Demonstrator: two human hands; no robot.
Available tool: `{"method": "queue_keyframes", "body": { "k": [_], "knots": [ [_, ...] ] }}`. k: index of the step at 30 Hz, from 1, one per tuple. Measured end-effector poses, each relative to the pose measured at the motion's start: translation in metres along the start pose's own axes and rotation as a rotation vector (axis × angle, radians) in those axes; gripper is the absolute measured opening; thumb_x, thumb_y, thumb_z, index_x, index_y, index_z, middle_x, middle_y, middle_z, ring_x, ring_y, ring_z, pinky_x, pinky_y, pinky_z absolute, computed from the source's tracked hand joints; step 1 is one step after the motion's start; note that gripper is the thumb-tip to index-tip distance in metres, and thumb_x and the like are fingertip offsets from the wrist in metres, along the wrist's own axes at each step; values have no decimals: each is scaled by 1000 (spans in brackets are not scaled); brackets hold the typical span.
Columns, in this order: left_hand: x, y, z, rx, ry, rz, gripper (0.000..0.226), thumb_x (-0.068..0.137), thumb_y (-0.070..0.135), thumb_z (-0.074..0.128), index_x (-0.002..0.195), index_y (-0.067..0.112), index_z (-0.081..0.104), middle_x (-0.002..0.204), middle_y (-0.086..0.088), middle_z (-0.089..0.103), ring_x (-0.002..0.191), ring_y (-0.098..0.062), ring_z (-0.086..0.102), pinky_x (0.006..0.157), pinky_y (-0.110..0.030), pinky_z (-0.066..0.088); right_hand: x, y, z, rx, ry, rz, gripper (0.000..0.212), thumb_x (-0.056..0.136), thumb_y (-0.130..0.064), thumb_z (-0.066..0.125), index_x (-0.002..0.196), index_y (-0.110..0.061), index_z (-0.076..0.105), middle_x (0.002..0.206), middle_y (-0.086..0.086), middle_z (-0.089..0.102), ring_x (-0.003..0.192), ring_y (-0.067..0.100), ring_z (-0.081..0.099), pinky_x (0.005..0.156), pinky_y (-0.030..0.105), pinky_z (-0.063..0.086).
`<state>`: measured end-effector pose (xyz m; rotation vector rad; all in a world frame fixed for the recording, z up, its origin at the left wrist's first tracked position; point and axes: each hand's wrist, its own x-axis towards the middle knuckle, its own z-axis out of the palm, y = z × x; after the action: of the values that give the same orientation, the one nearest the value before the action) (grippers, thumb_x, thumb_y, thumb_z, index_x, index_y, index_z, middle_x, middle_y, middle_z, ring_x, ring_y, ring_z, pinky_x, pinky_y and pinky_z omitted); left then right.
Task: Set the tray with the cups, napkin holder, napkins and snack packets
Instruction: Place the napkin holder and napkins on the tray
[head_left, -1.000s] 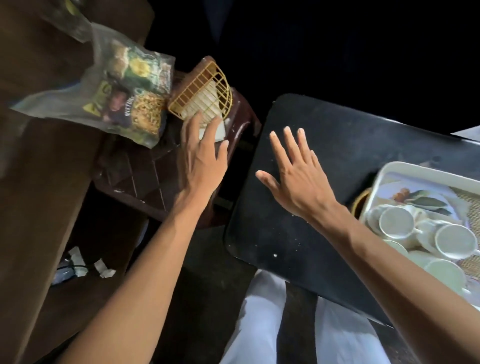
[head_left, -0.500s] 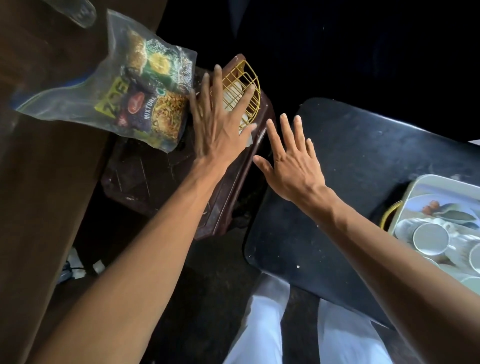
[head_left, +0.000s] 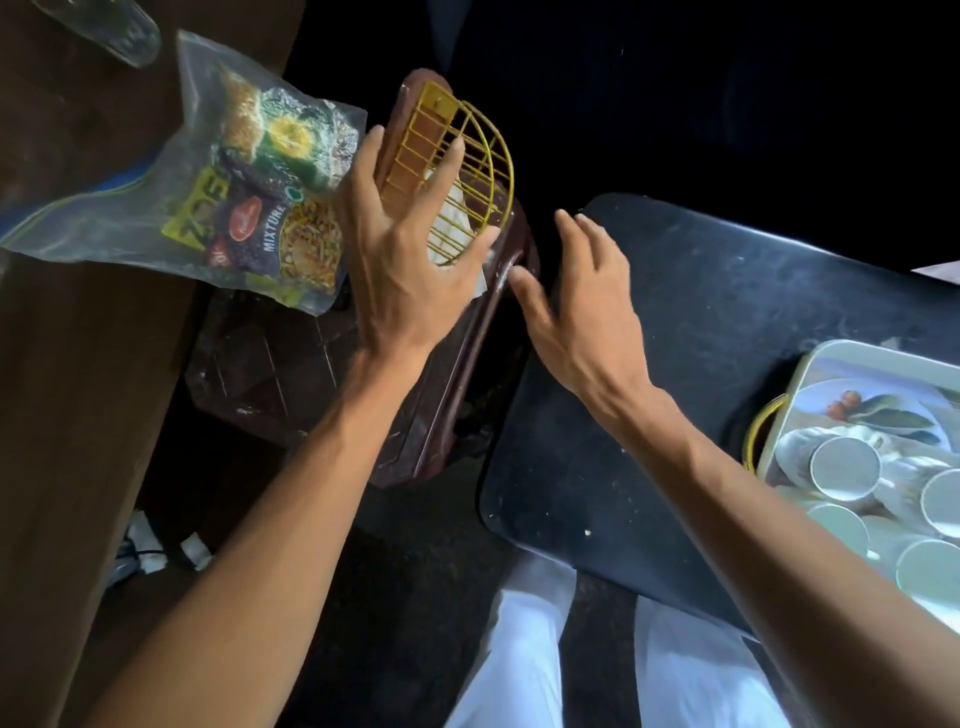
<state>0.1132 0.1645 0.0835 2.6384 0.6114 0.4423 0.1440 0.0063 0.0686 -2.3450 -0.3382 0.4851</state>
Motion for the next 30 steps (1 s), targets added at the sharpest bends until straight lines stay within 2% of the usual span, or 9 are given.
{"method": "queue_keyframes", "body": {
  "k": [3,5,9,15,17,20,23,25,30],
  "knots": [
    [-25,24,-8,-204,11,-23,66,80,45,79,139,21,62,147,-25,45,140,-36,44,115,-49,41,-18,1,-23,298,83,81,62,96,-50,57,147,-19,42,147,0,49,131,11,48,100,28,50],
    [-43,42,-9,-337,-22,-62,67,80,42,80,140,18,61,146,-23,46,139,-34,46,112,-49,46,-36,5,-41,462,70,114,59,95,-47,60,146,-21,45,138,-3,57,119,3,58,92,18,53],
    [-88,82,-1,-573,-123,-165,67,80,42,77,141,21,60,151,-17,44,142,-29,47,109,-50,49,-80,27,-70,602,108,101,38,98,-28,61,135,-18,57,120,-3,69,107,6,68,88,27,57],
    [-155,164,22,-802,-331,-333,63,83,40,75,141,26,58,156,-7,43,146,-16,43,115,-46,45,-140,89,-117,587,211,201,24,96,-23,64,120,-25,67,104,-9,76,95,5,72,78,20,57],
    [-174,194,29,-779,-436,-325,61,85,38,74,143,31,56,159,-2,42,149,-6,36,119,-32,39,-161,114,-137,551,245,268,25,95,-24,66,119,-28,69,103,-9,76,95,3,71,78,19,57],
    [-202,255,38,-705,-523,-277,57,93,33,71,147,30,52,164,3,36,151,-1,31,115,-8,29,-195,150,-174,495,315,337,25,94,-25,67,118,-28,69,101,-11,76,92,-1,71,71,10,53],
    [-230,308,47,-772,-558,-286,52,98,22,66,148,19,50,159,3,44,147,-4,39,120,-24,35,-224,178,-205,430,399,381,25,92,-24,67,117,-26,70,101,-17,73,92,-6,69,68,5,49],
    [-248,346,54,-885,-645,-343,51,99,28,61,148,18,49,158,3,45,147,-4,38,121,-32,35,-243,202,-230,384,476,417,25,92,-21,69,117,-24,71,100,-13,74,91,-6,69,70,7,51],
    [-278,409,84,-1093,-881,-506,58,98,49,42,149,24,49,155,14,48,143,6,40,123,-30,32,-280,259,-275,352,534,505,24,91,-29,69,106,-48,67,97,-19,72,88,-6,68,68,7,52]
  ]
}}
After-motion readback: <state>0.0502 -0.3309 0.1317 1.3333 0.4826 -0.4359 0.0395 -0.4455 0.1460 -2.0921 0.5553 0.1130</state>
